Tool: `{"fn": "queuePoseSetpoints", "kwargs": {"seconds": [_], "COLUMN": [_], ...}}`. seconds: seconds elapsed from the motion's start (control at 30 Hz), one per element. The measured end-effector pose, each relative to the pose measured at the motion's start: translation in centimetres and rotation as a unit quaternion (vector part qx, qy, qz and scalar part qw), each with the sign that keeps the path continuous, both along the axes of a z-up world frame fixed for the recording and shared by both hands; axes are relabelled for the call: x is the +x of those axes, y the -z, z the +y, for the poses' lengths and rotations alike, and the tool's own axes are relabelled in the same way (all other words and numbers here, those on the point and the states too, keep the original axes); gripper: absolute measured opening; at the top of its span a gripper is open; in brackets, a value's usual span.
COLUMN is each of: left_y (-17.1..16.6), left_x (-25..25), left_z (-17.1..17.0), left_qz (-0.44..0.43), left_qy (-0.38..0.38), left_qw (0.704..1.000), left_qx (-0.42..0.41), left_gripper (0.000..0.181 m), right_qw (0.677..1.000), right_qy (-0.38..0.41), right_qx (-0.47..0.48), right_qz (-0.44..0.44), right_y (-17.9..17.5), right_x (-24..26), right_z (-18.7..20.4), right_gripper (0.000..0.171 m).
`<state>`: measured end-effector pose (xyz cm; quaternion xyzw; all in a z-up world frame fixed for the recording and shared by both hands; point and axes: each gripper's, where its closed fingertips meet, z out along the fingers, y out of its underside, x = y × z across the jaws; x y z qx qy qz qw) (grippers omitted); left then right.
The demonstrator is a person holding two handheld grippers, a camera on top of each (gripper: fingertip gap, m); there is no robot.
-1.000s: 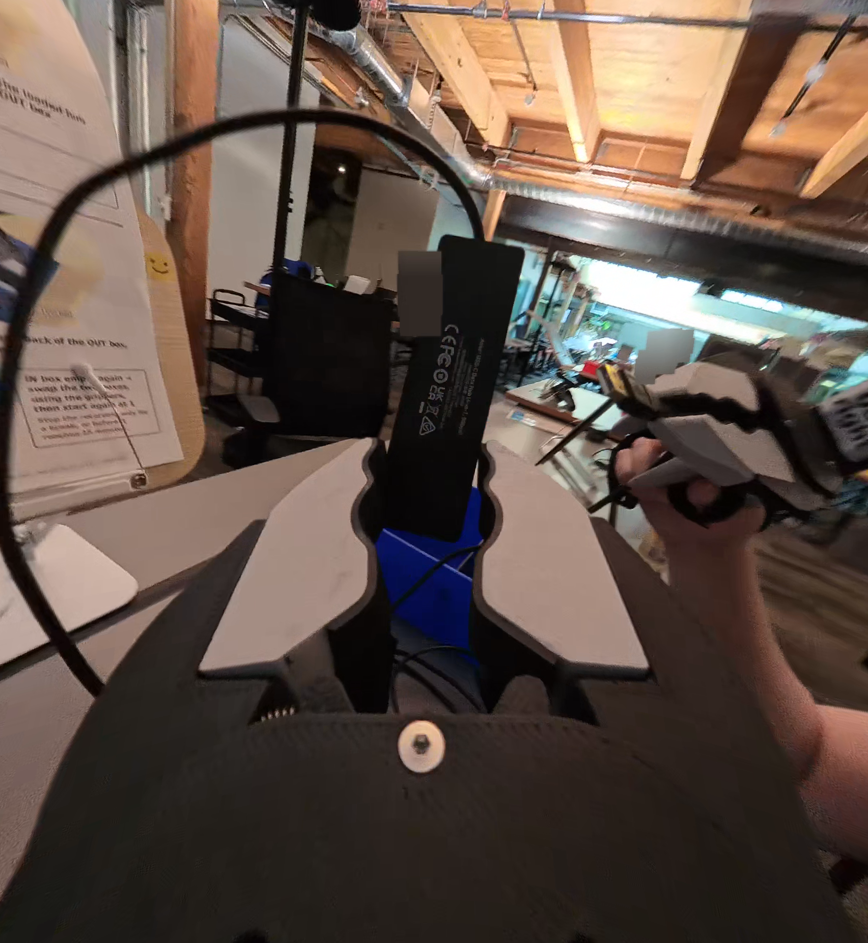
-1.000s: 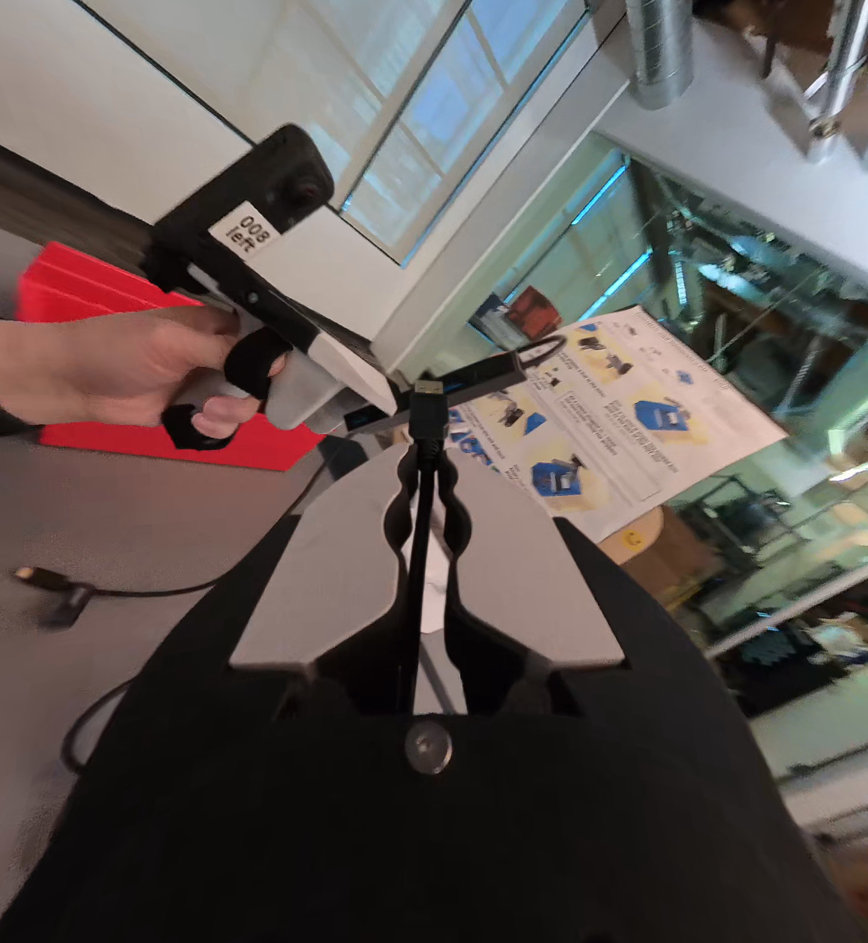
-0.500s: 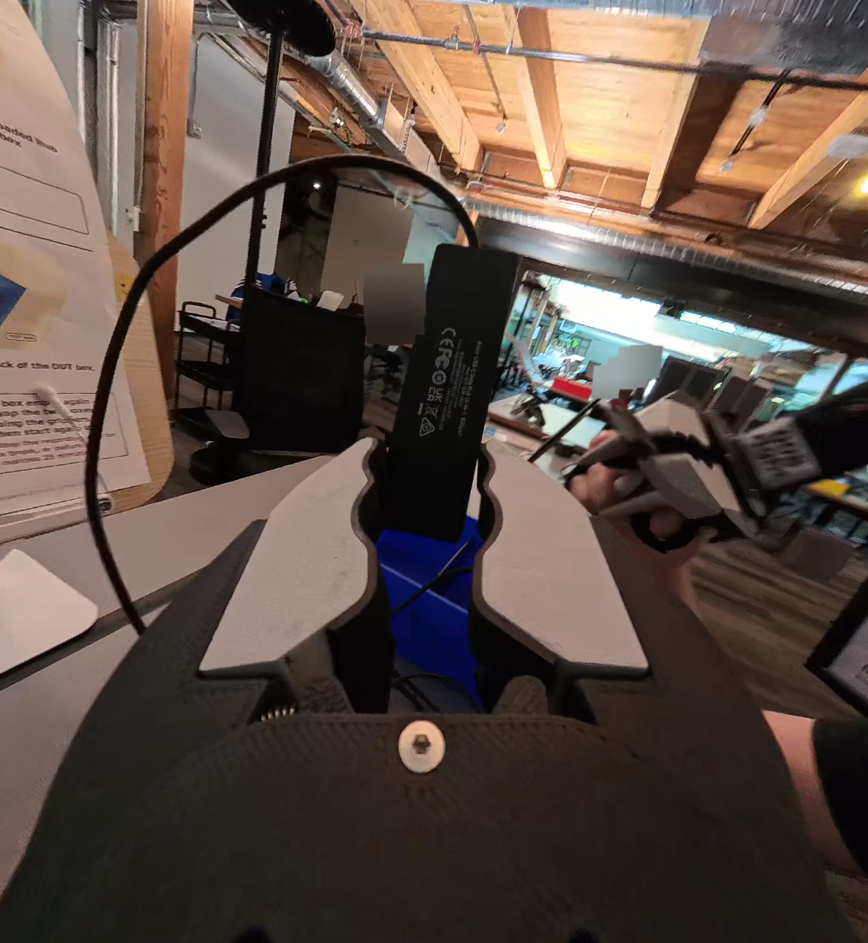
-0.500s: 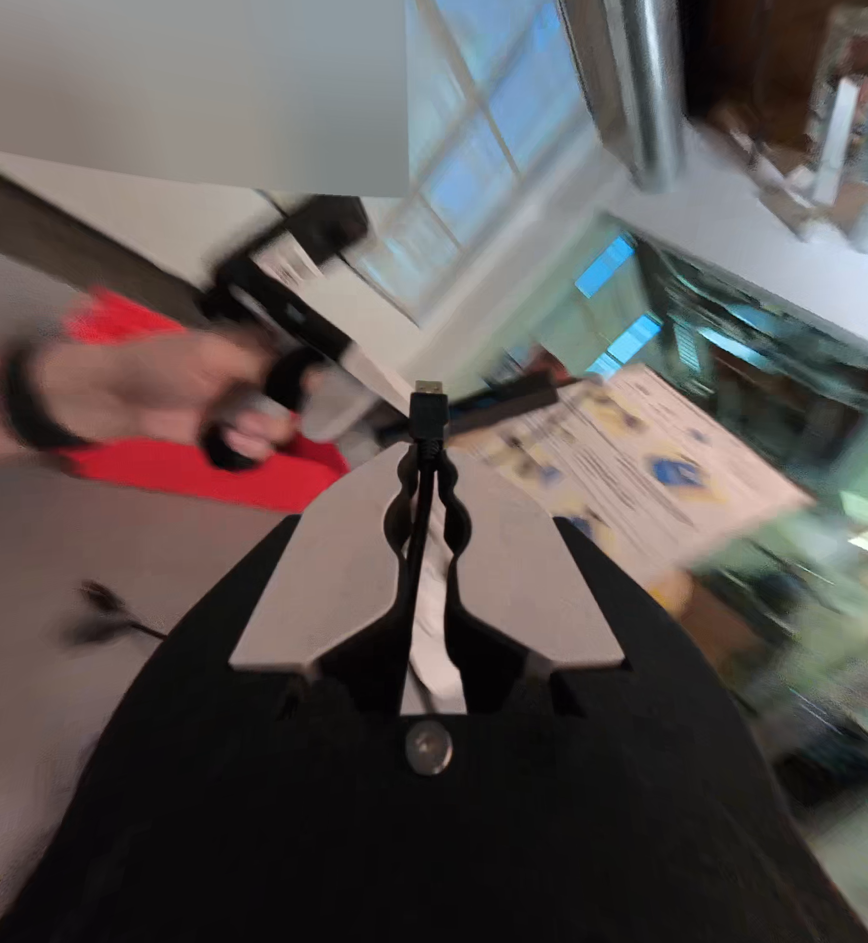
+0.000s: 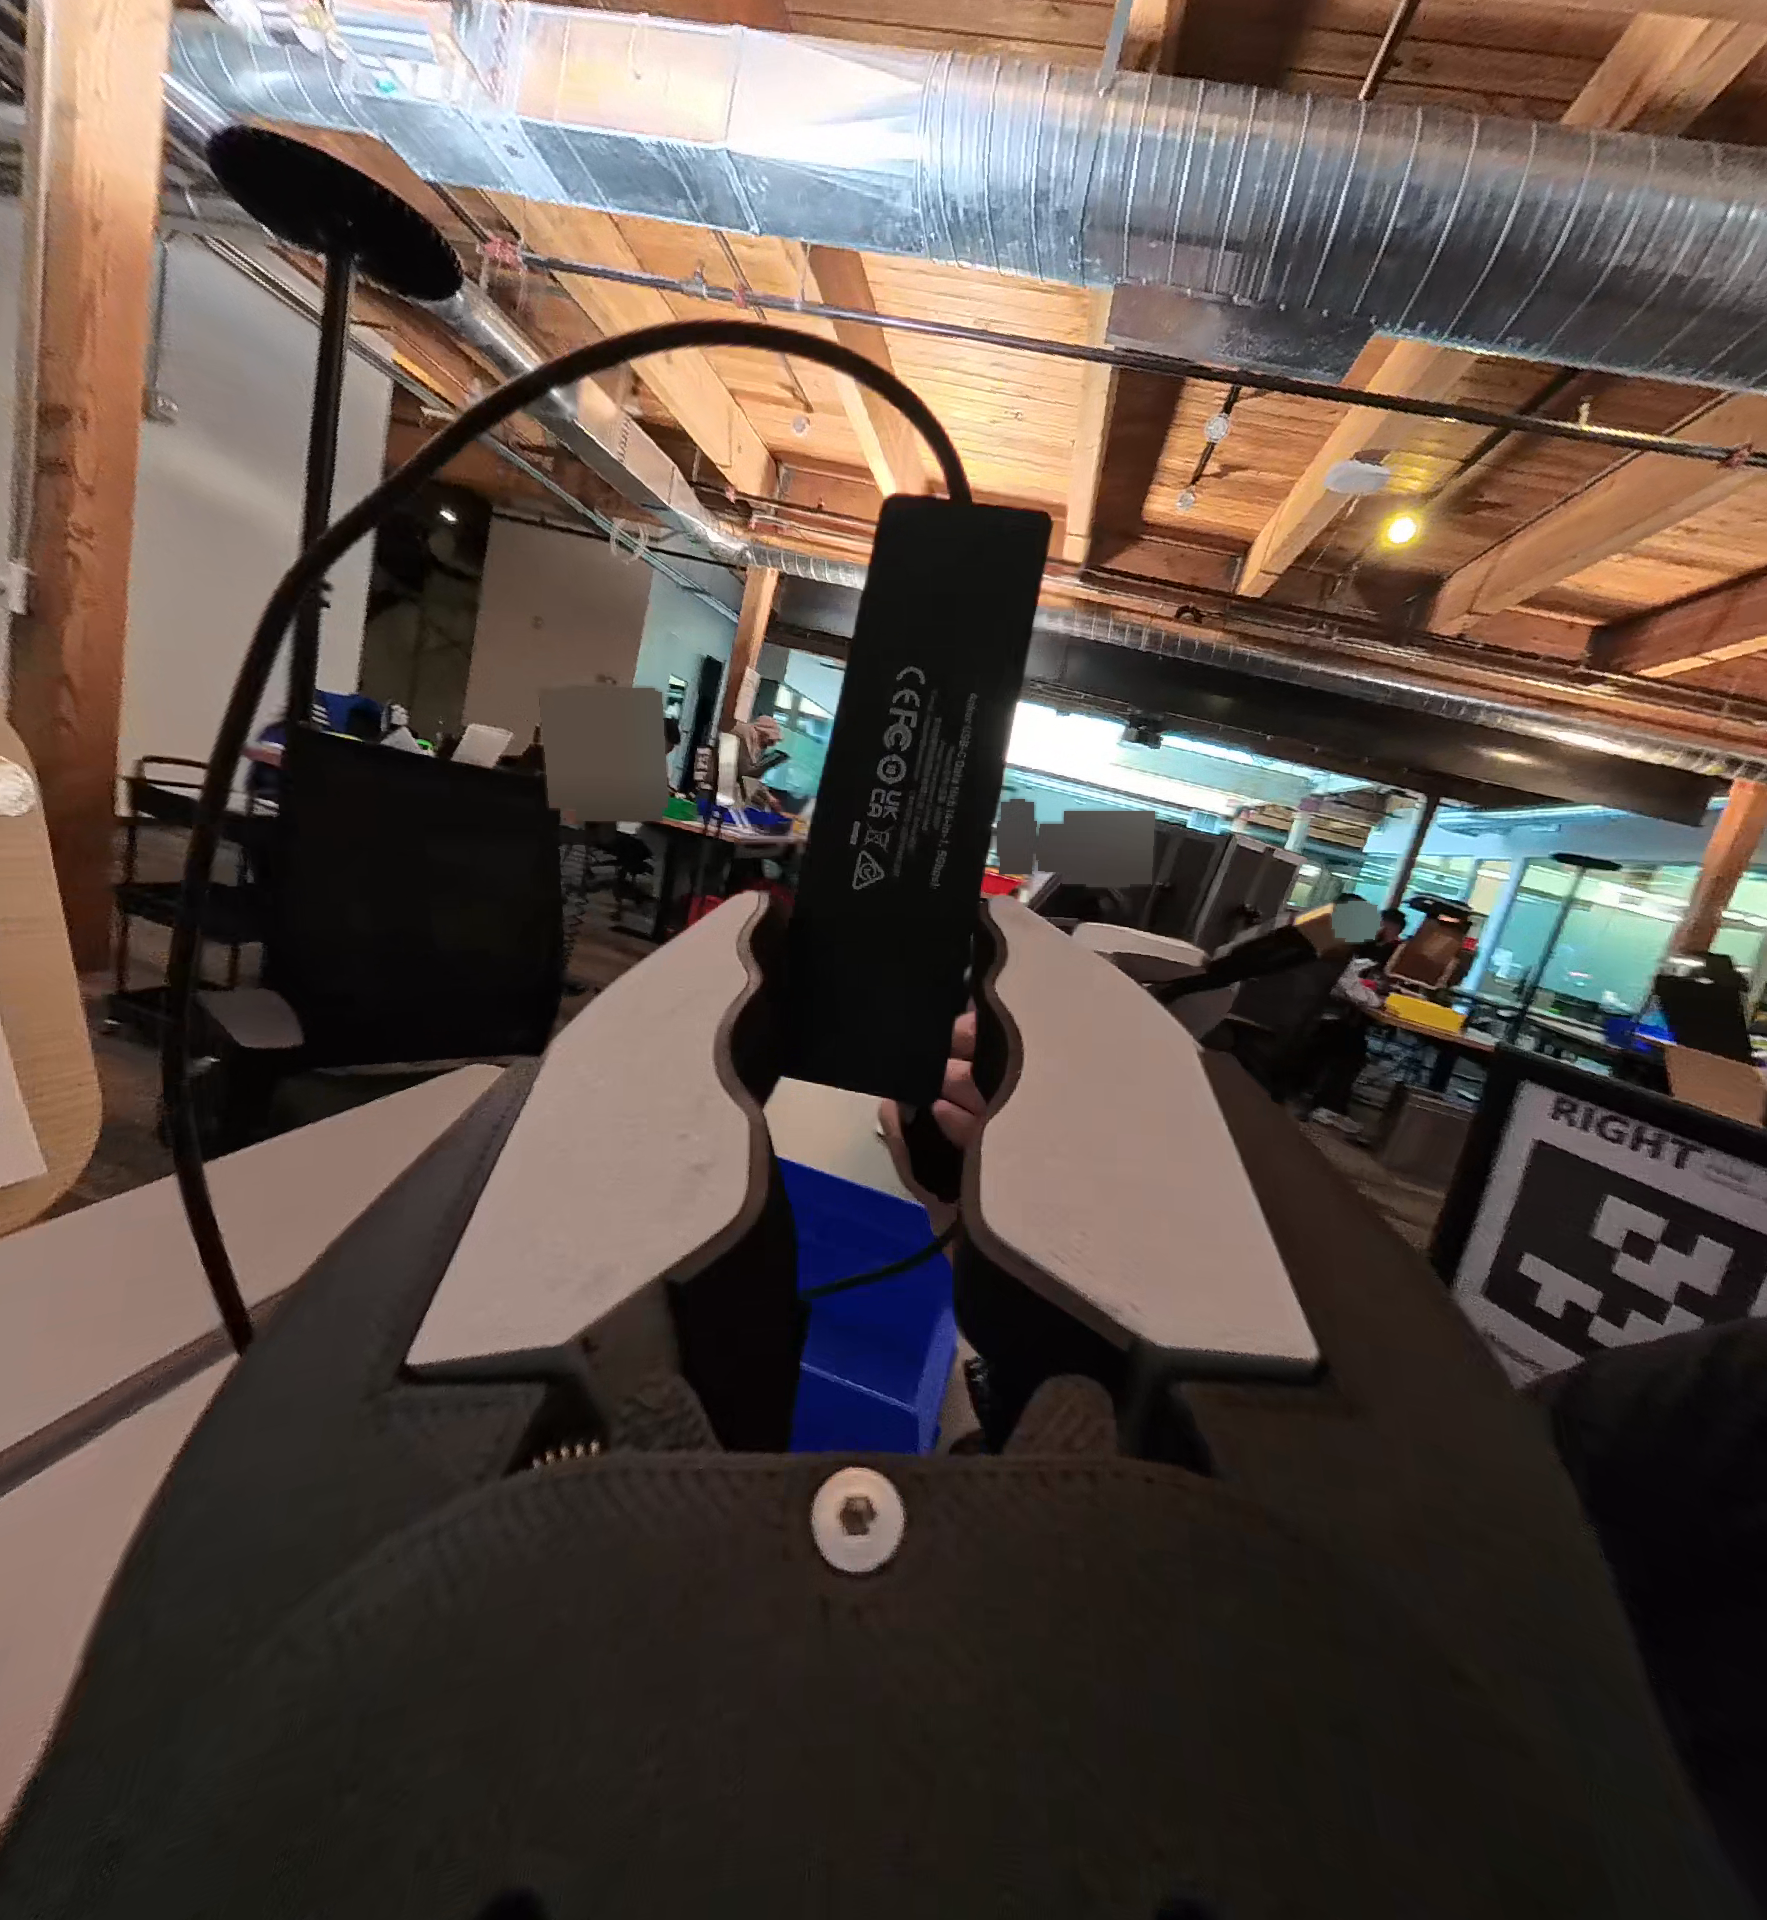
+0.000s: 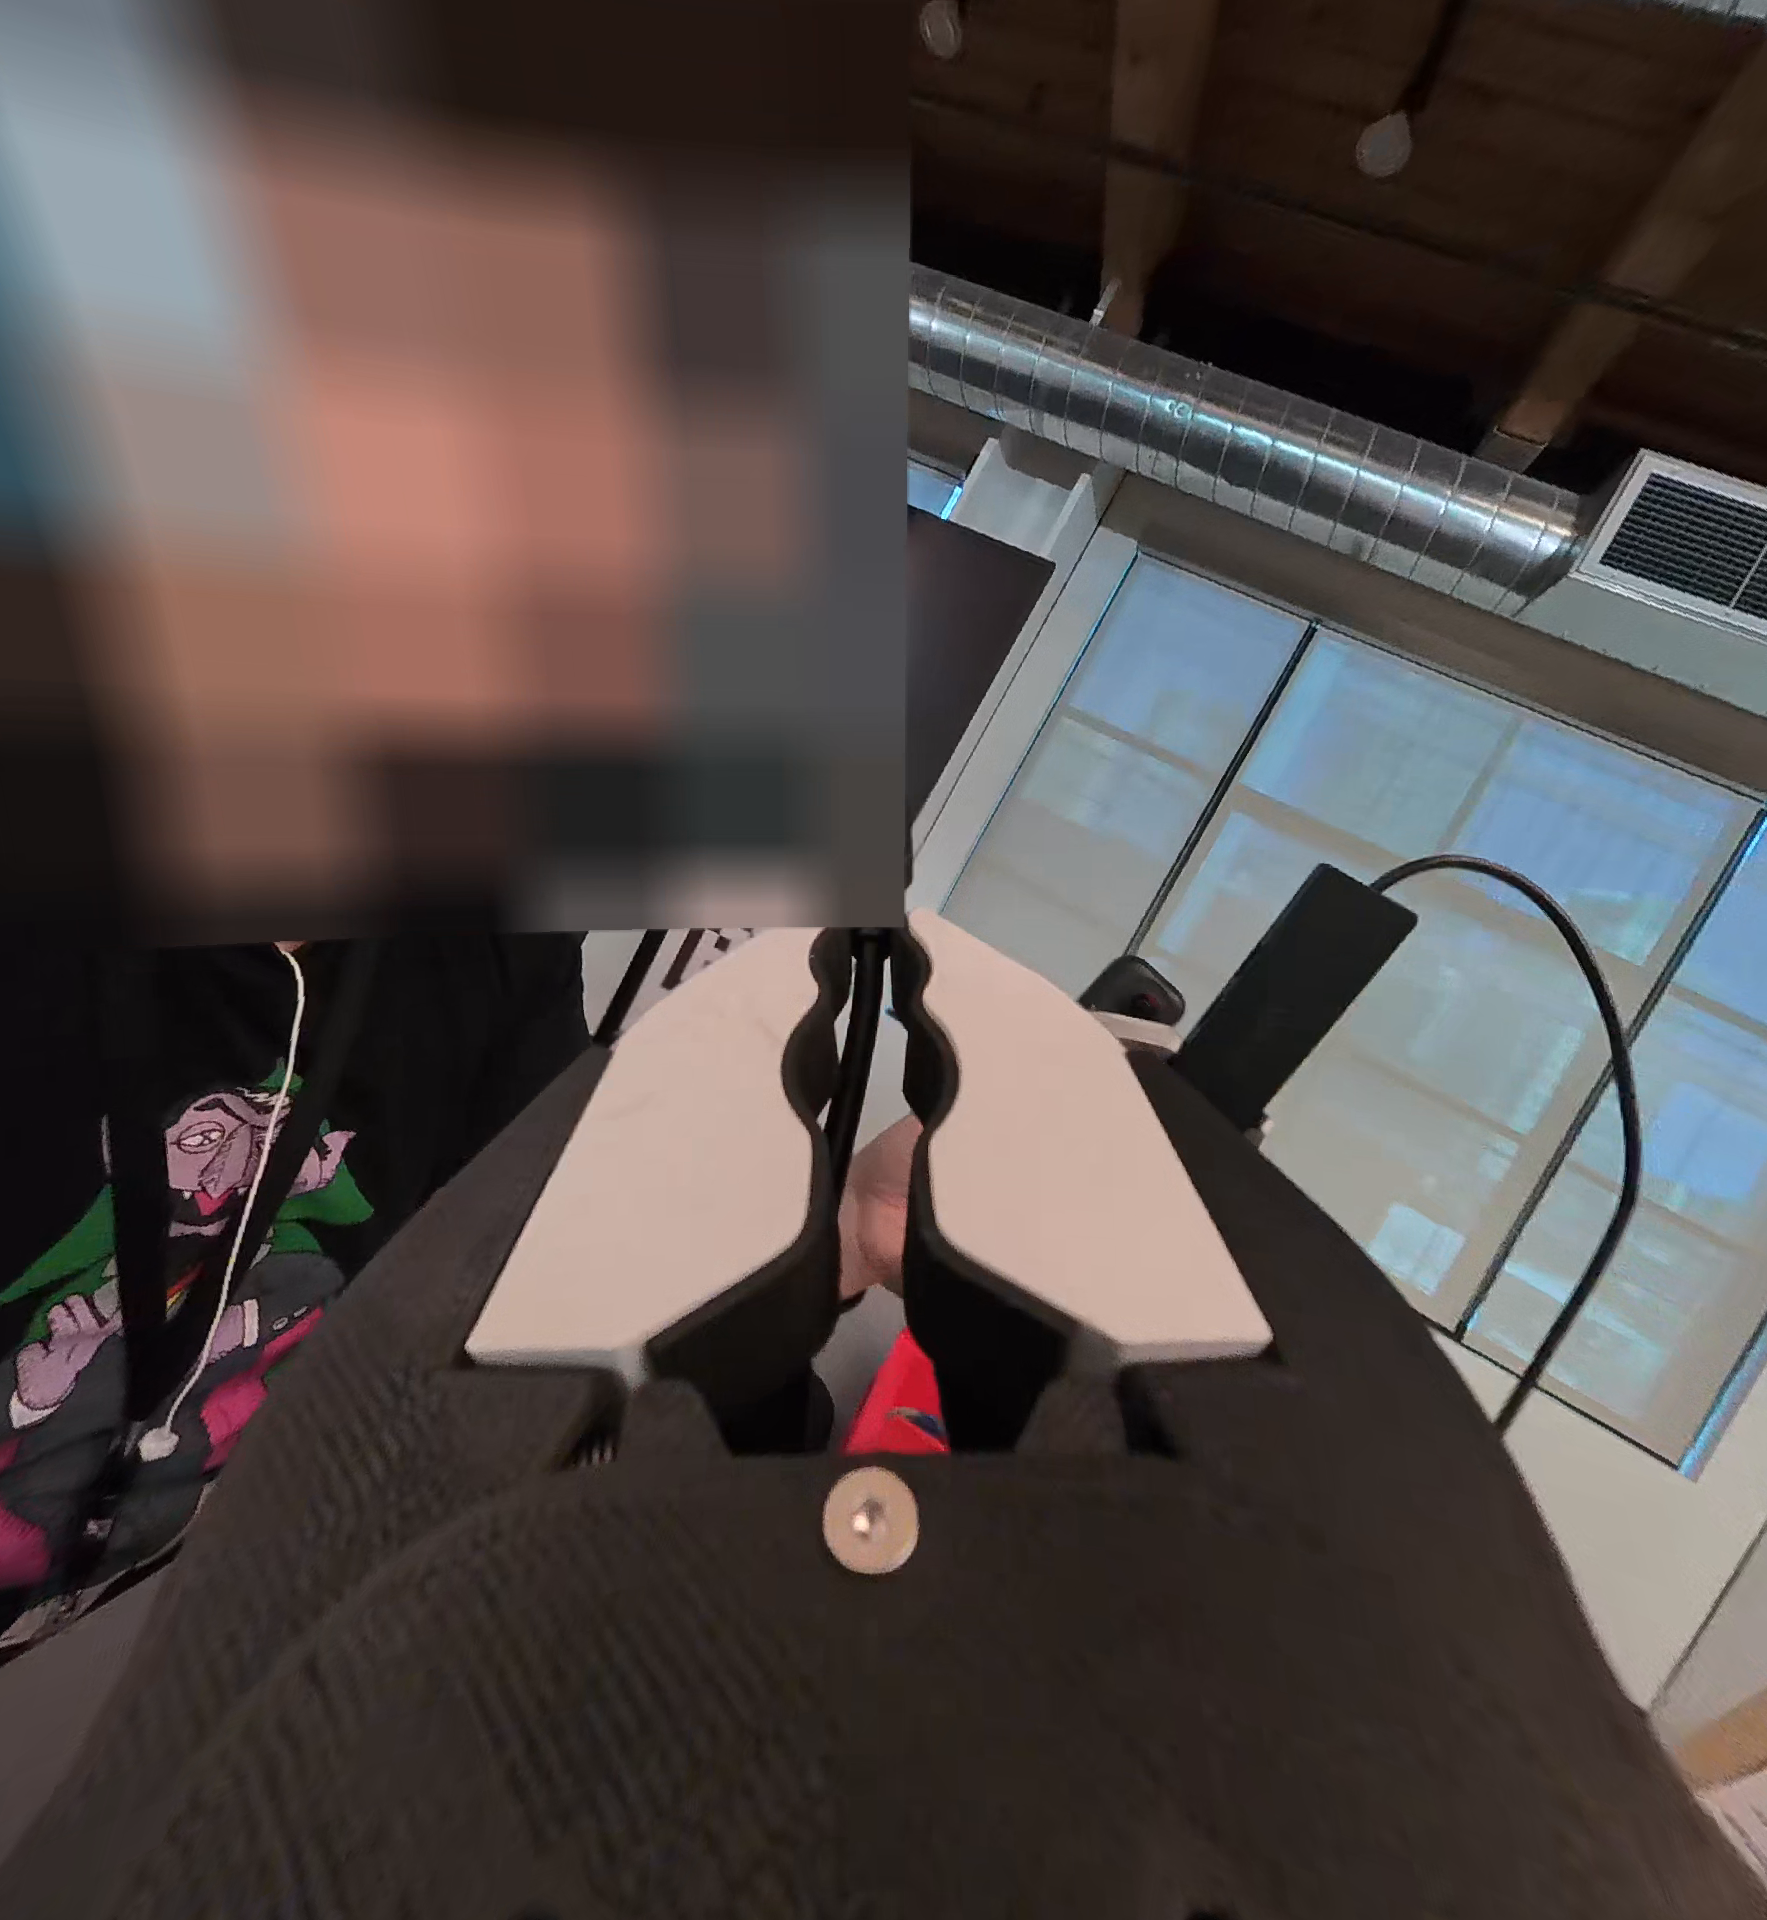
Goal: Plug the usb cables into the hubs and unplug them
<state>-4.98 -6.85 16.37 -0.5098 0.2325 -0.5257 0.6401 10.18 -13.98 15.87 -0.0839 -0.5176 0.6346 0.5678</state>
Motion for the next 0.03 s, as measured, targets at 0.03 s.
{"fn": "queuePoseSetpoints", "kwargs": {"seconds": [0.03], "left_y": [-0.01], "left_x": [-0.09], "left_z": [0.13], "left_qz": [0.003], "left_qy": [-0.016], "left_qw": [1.0], "left_qx": [0.008], "left_gripper": [0.033], "right_qw": [1.0], "right_qy": [0.011], "right_qx": [0.001], "right_qz": [-0.005], "right_y": [0.05], "right_x": [-0.23], "right_z": [0.13], "right_gripper": [0.008]}}
